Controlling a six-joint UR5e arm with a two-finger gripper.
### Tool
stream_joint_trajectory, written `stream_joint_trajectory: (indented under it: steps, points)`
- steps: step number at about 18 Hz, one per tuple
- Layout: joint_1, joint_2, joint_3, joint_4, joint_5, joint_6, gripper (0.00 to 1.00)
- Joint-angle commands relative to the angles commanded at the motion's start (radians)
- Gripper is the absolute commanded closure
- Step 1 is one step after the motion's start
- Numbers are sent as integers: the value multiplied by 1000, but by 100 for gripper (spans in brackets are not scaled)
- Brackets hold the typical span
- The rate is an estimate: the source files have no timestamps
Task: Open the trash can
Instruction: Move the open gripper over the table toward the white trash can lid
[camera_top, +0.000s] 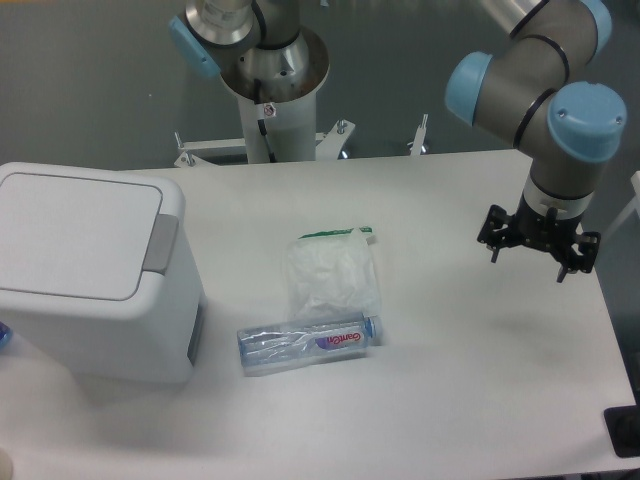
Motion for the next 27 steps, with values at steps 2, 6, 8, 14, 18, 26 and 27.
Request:
stream_joint_trajectory:
  steps: [2, 6, 8, 14, 18, 26, 27]
  points:
    - [-2, 0, -2, 2, 0, 0, 0]
    - [-2, 11, -15, -2, -3, -2, 0]
    - [-2, 34, -52, -2, 0, -11, 0]
    - [-40, 182, -173, 0, -9, -103, 0]
    - [-89, 247, -176, -93, -61, -149, 0]
    - [-207, 276, -98, -193, -293, -481, 0]
    - [-237, 275, -89, -193, -316, -538, 0]
